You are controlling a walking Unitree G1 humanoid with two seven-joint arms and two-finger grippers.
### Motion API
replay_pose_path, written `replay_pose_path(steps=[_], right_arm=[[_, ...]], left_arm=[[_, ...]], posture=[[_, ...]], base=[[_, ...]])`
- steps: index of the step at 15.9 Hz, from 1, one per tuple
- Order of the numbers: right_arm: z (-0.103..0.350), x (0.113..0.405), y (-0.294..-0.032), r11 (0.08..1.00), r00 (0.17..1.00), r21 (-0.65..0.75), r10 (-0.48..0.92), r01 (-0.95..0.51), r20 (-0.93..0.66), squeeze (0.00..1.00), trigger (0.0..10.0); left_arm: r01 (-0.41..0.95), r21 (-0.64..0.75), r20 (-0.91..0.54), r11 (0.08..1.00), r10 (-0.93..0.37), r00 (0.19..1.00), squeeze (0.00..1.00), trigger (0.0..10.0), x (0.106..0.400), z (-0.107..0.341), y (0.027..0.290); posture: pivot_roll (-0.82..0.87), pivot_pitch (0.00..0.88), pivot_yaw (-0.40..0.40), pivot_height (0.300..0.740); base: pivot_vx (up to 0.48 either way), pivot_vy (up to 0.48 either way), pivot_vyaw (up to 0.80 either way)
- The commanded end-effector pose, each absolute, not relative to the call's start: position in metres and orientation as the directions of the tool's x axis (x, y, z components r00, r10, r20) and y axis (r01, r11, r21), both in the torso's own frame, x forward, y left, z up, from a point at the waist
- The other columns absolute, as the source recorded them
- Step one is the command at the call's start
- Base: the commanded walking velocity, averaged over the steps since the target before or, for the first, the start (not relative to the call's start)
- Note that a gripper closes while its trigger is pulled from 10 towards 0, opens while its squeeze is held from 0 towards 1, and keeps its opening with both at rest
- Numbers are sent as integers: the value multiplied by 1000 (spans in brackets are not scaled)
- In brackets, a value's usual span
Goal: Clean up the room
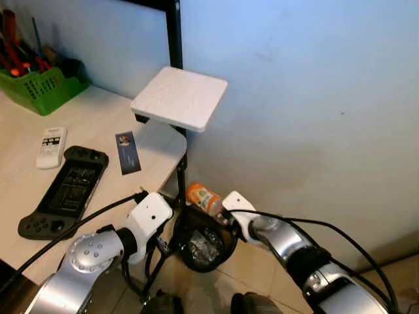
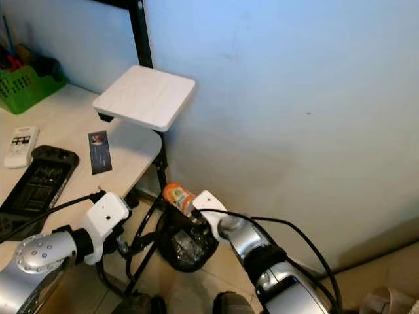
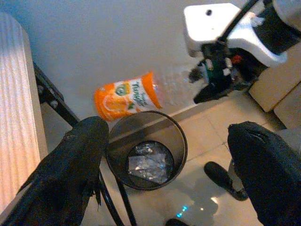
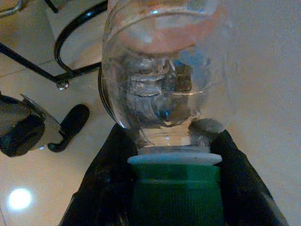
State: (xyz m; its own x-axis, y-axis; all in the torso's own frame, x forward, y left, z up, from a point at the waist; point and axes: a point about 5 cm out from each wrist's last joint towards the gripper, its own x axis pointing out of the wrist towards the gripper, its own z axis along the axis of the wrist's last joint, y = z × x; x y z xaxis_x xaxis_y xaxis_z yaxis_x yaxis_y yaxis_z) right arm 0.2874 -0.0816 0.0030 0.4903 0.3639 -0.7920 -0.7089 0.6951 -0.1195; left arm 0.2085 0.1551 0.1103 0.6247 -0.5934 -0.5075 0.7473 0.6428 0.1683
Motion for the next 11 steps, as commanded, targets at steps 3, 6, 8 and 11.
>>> replay_pose_path(steps=[3, 6, 8, 11], right_arm=[[0, 287, -75, 691, 478, -100, 381, -716, -792, 686, 10000], [-2, 285, -69, 691, 460, -67, 402, -720, -792, 1000, 10000], [-1, 285, -65, 703, 458, -33, 425, -710, -781, 1000, 10000], [-1, 282, -60, 713, 432, 56, 483, -699, -762, 1000, 10000]], left_arm=[[757, 154, -514, 634, -603, 610, 0, 10000, 205, 112, 153], [756, 149, -518, 637, -601, 609, 0, 10000, 205, 112, 154], [754, 150, -521, 640, -597, 611, 0, 10000, 206, 112, 155], [753, 151, -521, 640, -596, 611, 0, 10000, 207, 112, 155]], posture=[[-62, 171, -24, 740], [-60, 172, -25, 740], [-61, 173, -23, 740], [-60, 174, -23, 740]], base=[[0, 0, 0], [0, 0, 0], [0, 0, 0], [0, 0, 0]])
